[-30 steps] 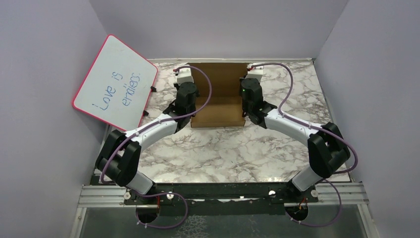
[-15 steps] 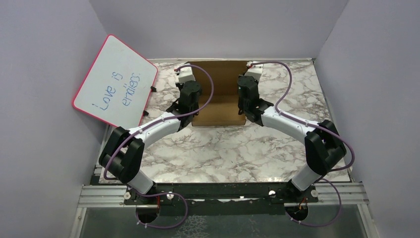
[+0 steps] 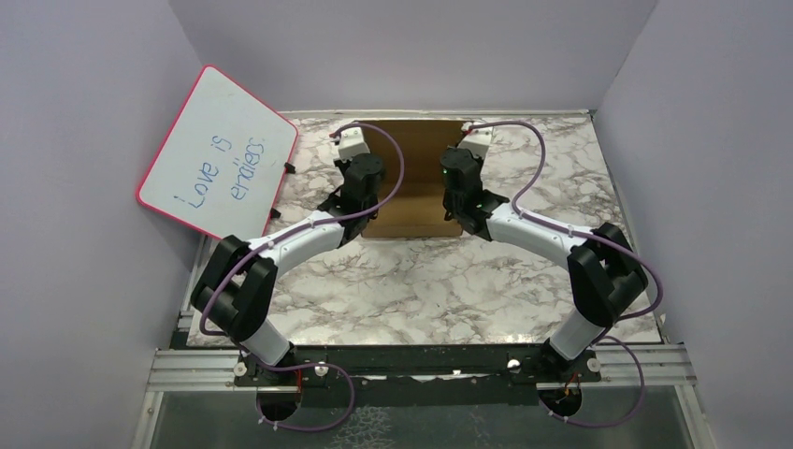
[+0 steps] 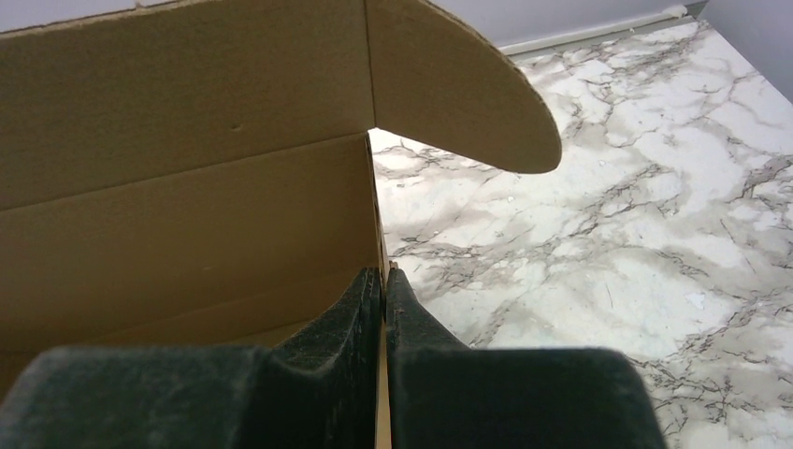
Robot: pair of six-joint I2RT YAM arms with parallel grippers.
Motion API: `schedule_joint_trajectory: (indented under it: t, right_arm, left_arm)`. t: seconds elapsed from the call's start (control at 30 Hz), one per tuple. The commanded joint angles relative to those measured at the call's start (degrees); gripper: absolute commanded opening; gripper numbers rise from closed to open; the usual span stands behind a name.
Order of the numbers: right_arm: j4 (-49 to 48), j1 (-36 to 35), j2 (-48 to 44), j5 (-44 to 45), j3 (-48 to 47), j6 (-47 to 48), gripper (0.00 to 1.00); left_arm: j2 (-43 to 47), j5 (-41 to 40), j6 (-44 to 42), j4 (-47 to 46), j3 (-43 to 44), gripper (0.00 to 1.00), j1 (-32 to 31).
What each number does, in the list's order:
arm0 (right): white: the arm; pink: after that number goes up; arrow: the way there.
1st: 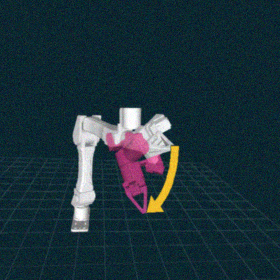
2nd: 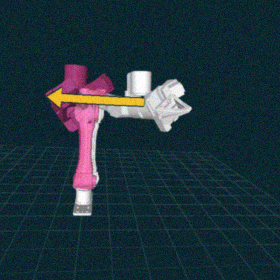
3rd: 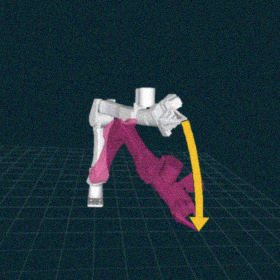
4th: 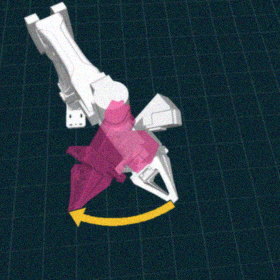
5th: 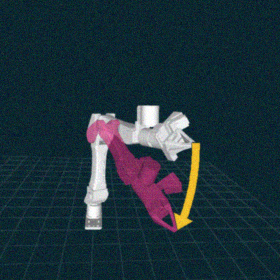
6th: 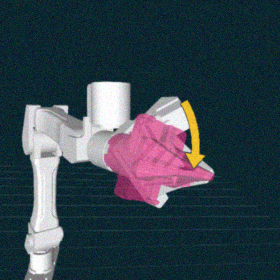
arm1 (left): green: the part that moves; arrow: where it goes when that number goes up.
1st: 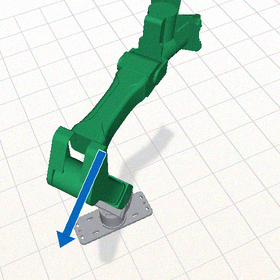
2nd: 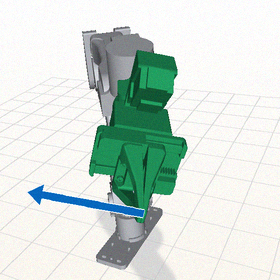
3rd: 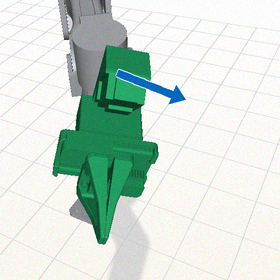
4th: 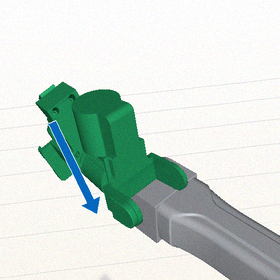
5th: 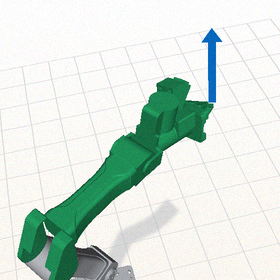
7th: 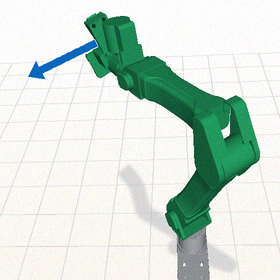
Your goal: Fold the paper box
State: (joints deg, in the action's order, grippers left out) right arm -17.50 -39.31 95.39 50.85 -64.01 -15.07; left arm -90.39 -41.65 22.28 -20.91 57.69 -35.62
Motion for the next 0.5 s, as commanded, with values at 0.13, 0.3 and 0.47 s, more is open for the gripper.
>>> schedule_joint_trajectory:
  t: [0.13, 0.3, 0.47]
  right_arm:
    - [-0.5, -1.5, 0.6, 1.9, 1.9, -3.2, 0.09]
    - [0.3, -2.2, -0.9, 2.0, 4.5, -4.5, 0.09]
    - [1.9, -2.4, -1.8, 1.3, 7.1, -6.6, 0.1]
  left_arm:
    - [-0.9, 0.8, 2.7, -0.4, 1.0, 0.08, -2.1]
    - [0.3, 0.2, 2.8, -0.4, -1.8, 0.08, -2.6]
    - [2.3, -1.7, 3.3, -0.6, -5.6, 0.1, -3.1]
